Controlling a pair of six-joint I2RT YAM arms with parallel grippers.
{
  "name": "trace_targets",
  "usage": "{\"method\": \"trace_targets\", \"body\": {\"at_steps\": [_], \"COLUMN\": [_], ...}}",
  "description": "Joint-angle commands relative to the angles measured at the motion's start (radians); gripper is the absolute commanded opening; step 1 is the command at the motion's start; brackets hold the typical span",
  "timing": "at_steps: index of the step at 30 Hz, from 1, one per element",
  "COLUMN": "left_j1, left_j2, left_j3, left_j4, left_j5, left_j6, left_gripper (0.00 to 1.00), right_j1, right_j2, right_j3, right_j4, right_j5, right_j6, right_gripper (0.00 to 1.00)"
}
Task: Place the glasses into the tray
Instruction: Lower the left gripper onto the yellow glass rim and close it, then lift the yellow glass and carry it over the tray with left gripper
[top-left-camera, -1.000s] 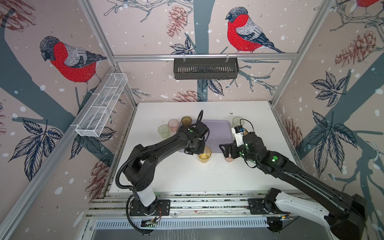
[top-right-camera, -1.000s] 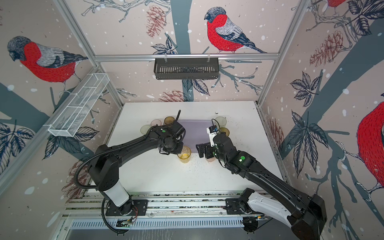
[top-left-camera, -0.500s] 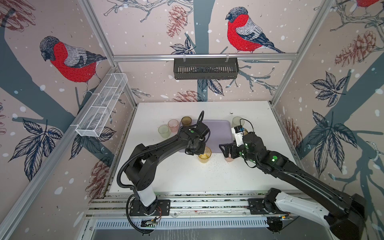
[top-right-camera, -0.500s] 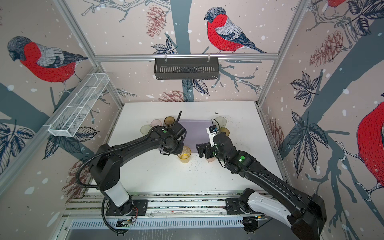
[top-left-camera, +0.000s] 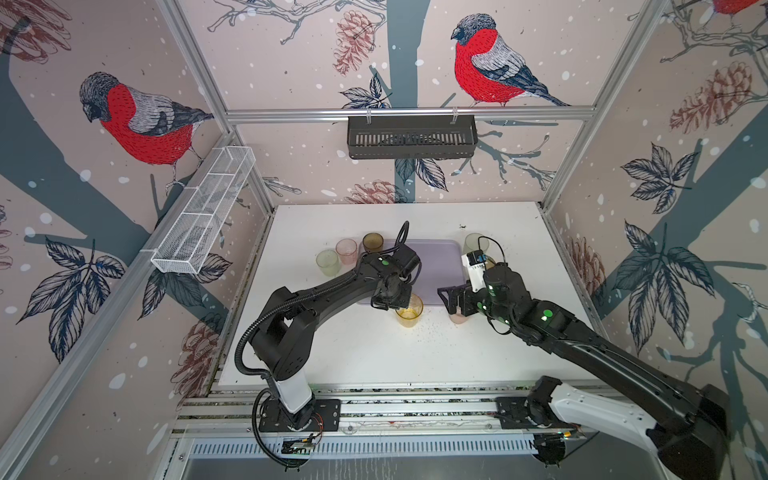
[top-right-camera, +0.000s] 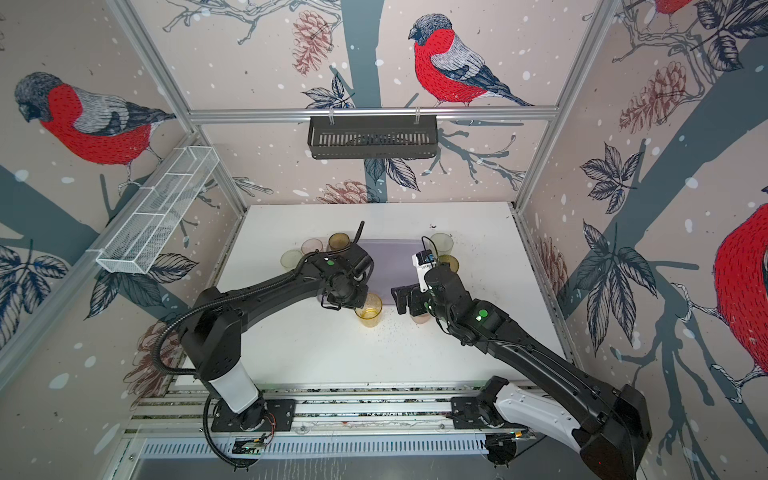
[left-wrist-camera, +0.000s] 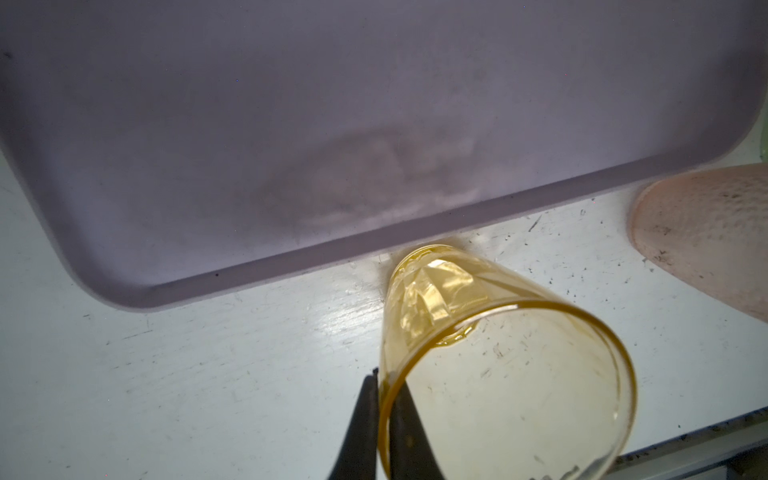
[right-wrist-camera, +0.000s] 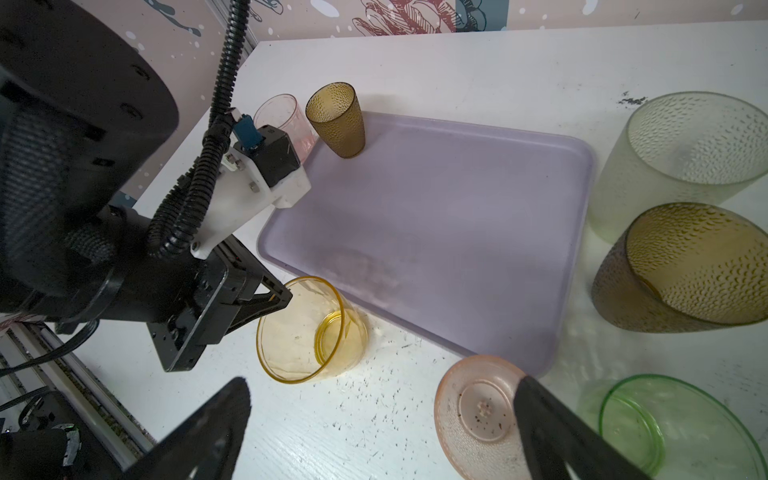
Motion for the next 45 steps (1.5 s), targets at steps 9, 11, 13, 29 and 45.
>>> {"method": "trace_targets", "body": {"at_steps": [9,11,13,29,45], "left_j1": [-0.001,0.000,0.000,-0.001,-0.001], "left_j2": [0.002,0.001,0.002,0.003,-0.015], "left_j3": [0.012,0.017,0.021,0.045,0.091], "left_j4": [-0.020,-0.028,-0.034,-0.062,-0.132], "left_j5": [-0.012,-0.015,-0.021,-0.037,-0.090], "left_j6": [0.004,0.006,0.007,0.001,-0.041], "left_gripper": [0.06,0.05,0.04,0.00,0.00], "right_j1": [-0.019,-0.023,-0.024,-0.036,-0.056], "right_j2": [0.015,0.018,0.022,0.035,0.029], "right_j3": [0.002,0.003,0.000,-0.001,0.008], "right_j4": [0.038,0.043,0.049,0.077,0.082], "right_j5": [-0.016,-0.021,-0.023,-0.040,-0.087], "right_j6": [-0.020,-0.020,-0.022,-0.032,-0.076], "right_gripper": [1.00,1.00,1.00,0.99,1.00]}}
